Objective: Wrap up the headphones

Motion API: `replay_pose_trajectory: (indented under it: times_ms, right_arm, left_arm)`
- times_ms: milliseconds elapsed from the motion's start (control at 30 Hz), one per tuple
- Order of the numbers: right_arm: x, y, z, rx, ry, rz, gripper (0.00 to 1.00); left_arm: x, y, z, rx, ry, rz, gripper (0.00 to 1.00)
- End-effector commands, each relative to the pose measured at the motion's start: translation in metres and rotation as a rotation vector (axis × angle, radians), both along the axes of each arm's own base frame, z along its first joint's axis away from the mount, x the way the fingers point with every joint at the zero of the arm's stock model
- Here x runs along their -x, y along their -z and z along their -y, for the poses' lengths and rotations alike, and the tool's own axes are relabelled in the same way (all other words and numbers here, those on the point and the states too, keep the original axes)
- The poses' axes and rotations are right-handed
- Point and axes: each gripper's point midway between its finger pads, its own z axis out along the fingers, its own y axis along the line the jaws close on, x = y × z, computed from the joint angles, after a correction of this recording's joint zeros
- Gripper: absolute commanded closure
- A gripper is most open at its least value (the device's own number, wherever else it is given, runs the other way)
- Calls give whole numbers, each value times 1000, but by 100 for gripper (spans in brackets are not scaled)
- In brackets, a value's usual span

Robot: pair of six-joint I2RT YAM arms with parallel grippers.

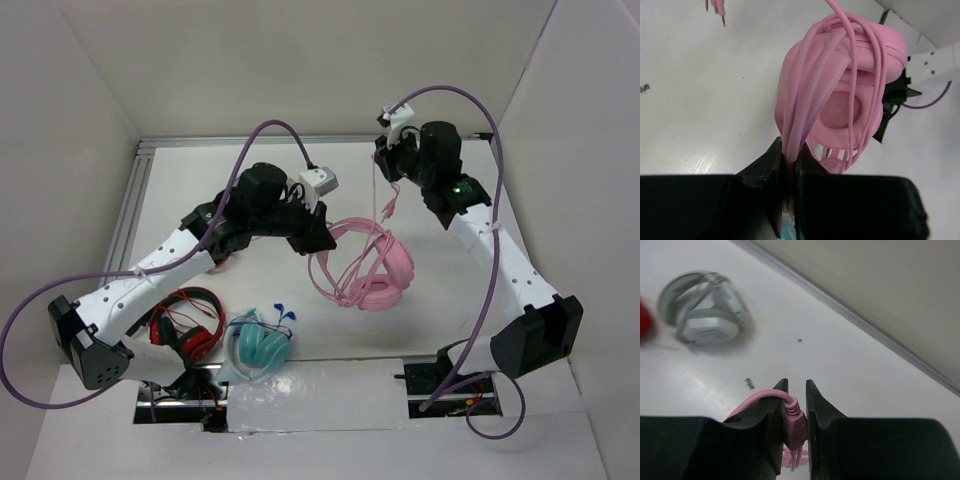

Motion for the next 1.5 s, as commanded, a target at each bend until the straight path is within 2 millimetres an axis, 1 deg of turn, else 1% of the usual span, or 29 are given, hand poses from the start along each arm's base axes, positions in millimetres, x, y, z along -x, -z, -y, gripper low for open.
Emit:
replay_pose_trajectory:
  times_ms: [0, 67, 100, 167, 200, 233, 267, 300, 367, 400, 433, 467, 533, 600, 667, 767, 800, 833, 900, 933, 967, 1000, 1033, 1100, 1167, 1200, 1267, 1333, 1467]
  right_arm:
    - [26, 6, -26, -59, -397, -49, 95]
    - [35, 21, -29, -45, -505, -99, 93]
    - [38, 33, -31, -55, -575, -143, 91]
    - [43, 45, -32, -103, -642, -209, 89]
    - [45, 55, -31, -154, -695, -253, 89]
    - [46, 60, -30, -175, -722, -272, 89]
    - [46, 73, -30, -204, -742, -324, 87]
    - [50, 75, -31, -226, -783, -332, 87]
    - [57, 85, -35, -241, -831, -359, 83]
    - [61, 90, -38, -253, -851, -373, 82]
    - [67, 90, -40, -277, -885, -375, 81]
    - [72, 97, -42, -292, -904, -389, 80]
    - [81, 100, -46, -306, -948, -389, 79]
    - [91, 110, -50, -323, -963, -437, 78]
    - [98, 123, -55, -324, -972, -474, 74]
    - [103, 134, -58, -341, -982, -493, 70]
    - [103, 134, -58, -350, -974, -507, 69]
    - [100, 138, -59, -340, -961, -517, 68]
    - [94, 145, -61, -338, -862, -602, 68]
    - [84, 146, -63, -296, -810, -535, 68]
    - [70, 156, -66, -221, -680, -512, 68]
    - [68, 157, -69, -242, -614, -519, 72]
    - [66, 143, -72, -251, -600, -433, 75]
    - [66, 142, -73, -259, -588, -441, 77]
    - [67, 145, -77, -263, -596, -458, 80]
    - [67, 148, -80, -273, -607, -469, 88]
    - [71, 152, -86, -295, -621, -476, 94]
    - [75, 149, -91, -303, -650, -432, 95]
    - [80, 136, -97, -306, -668, -408, 92]
  left_arm:
    - [50, -95, 6, 256, 261, 187, 100]
    - [57, -113, 4, 289, 289, 213, 100]
    - [59, -123, 4, 304, 298, 223, 100]
    - [60, -133, 3, 321, 308, 233, 100]
    - [62, -142, 2, 339, 320, 240, 100]
    - [61, -144, 1, 334, 308, 227, 100]
    - [61, -150, 0, 344, 301, 227, 100]
    - [65, -160, -1, 371, 315, 252, 100]
    - [66, -168, -2, 389, 311, 257, 100]
    - [66, -178, -3, 403, 302, 272, 100]
    - [62, -178, -1, 399, 292, 258, 100]
    - [59, -183, -1, 405, 277, 253, 100]
    - [51, -193, -1, 417, 243, 255, 100]
    - [45, -202, -1, 432, 214, 238, 100]
    - [41, -209, -7, 452, 212, 219, 100]
    - [39, -225, -13, 485, 216, 202, 100]
    - [35, -226, -13, 485, 206, 192, 100]
    - [34, -232, -16, 494, 200, 197, 100]
    - [30, -236, -19, 503, 187, 193, 100]
    - [29, -239, -20, 509, 181, 187, 100]
    - [28, -245, -23, 519, 168, 196, 100]
    - [26, -248, -27, 523, 161, 202, 100]
    - [23, -254, -32, 537, 133, 200, 100]
    - [23, -259, -37, 547, 125, 216, 100]
    - [27, -266, -42, 569, 136, 218, 100]
    - [28, -268, -46, 576, 132, 214, 100]
    - [30, -272, -47, 583, 145, 224, 100]
    - [27, -272, -48, 579, 136, 218, 100]
    - [23, -268, -48, 572, 147, 203, 100]
